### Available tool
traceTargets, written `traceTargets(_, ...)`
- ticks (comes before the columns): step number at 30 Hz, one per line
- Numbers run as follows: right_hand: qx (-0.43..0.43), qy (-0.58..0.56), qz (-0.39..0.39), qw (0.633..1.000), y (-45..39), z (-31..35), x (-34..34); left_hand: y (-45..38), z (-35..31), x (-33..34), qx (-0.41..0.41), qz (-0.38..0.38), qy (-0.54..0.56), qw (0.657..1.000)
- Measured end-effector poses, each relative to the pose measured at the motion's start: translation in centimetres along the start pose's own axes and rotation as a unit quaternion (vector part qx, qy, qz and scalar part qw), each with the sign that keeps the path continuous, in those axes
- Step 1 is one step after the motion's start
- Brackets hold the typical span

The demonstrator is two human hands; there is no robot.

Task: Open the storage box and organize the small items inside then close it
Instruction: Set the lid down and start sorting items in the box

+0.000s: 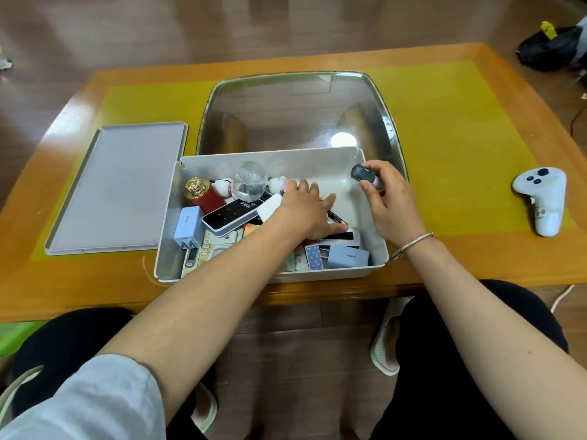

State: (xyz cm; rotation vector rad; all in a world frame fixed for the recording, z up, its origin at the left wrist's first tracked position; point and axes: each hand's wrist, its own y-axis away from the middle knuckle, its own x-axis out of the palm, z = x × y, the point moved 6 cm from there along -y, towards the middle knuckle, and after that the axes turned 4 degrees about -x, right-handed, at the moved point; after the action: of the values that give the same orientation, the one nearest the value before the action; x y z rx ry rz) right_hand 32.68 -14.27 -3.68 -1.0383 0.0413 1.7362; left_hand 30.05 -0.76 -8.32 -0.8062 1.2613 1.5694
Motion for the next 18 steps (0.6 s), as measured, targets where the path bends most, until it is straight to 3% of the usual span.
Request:
traceTargets(4,-0.005,0.005,0.007,1.000,0.0,0.1,0.0,1.2,0.2,0.4,0.020,-0.006,-0.034,0.999)
traceTargets(10,0.001,0.017,-0.004,1.000,-0.1,0.1,-0.2,2.2,0.2,-0.3,0.022,-0.039,0.001,0.999)
traceTargets(18,0.022,0.032,-0.025,0.999,0.1,-0.1,-0.4,2.1,1.4,-1.0,0.052,-0.135,0.157,0.977)
